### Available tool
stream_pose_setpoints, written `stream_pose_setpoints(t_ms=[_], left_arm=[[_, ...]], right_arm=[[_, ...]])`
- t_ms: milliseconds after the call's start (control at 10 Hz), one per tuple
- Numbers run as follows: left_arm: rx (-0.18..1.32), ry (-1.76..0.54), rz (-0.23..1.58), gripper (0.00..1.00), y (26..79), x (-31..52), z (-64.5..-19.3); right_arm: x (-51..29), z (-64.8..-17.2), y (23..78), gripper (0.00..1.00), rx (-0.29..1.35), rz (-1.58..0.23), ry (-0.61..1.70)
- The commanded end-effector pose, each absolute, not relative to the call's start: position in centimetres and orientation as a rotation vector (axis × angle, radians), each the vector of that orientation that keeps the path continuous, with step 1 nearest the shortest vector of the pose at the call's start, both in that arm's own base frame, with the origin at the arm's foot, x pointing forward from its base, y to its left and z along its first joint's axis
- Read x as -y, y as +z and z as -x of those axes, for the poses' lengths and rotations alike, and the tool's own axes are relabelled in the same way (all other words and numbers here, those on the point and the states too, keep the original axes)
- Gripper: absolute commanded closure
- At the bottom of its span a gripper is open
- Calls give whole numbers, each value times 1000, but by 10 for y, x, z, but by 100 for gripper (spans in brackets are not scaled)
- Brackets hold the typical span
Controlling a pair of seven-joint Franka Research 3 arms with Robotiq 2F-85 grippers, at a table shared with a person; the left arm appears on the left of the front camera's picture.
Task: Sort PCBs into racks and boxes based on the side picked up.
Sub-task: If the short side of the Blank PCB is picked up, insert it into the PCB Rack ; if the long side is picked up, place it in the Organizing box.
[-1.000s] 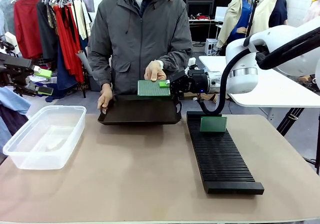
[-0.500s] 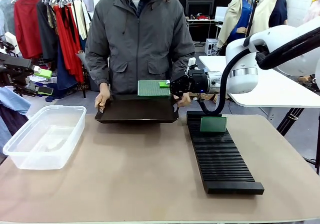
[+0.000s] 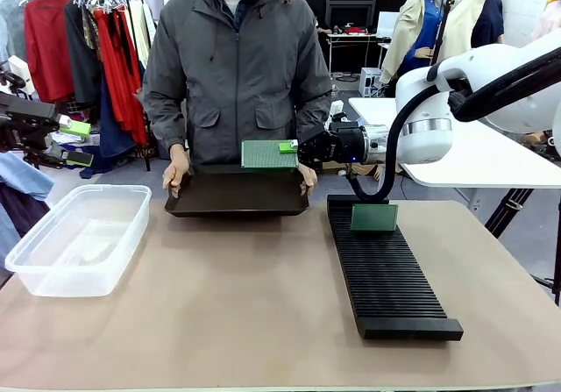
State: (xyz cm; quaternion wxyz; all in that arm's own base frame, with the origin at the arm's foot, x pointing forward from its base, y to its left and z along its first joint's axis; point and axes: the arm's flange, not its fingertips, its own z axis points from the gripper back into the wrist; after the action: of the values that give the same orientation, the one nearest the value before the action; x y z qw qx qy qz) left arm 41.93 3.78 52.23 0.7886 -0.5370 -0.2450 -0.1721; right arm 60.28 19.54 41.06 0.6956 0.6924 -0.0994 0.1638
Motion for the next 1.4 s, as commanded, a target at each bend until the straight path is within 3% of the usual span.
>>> stream_pose_setpoints(t_ms=[0, 400, 800, 1300], left_arm=[[520, -366, 1169, 0, 524, -38, -418], [520, -366, 1169, 0, 524, -38, -418], [520, -366, 1169, 0, 524, -38, -418], [520, -366, 1169, 0, 524, -38, -418]], right_arm=[[-197, -603, 412, 100, 223, -1548, 367], [-195, -603, 411, 100, 222, -1545, 366], [-160, -577, 418, 100, 359, -1463, 637], [-88, -541, 411, 100, 508, -1504, 652]])
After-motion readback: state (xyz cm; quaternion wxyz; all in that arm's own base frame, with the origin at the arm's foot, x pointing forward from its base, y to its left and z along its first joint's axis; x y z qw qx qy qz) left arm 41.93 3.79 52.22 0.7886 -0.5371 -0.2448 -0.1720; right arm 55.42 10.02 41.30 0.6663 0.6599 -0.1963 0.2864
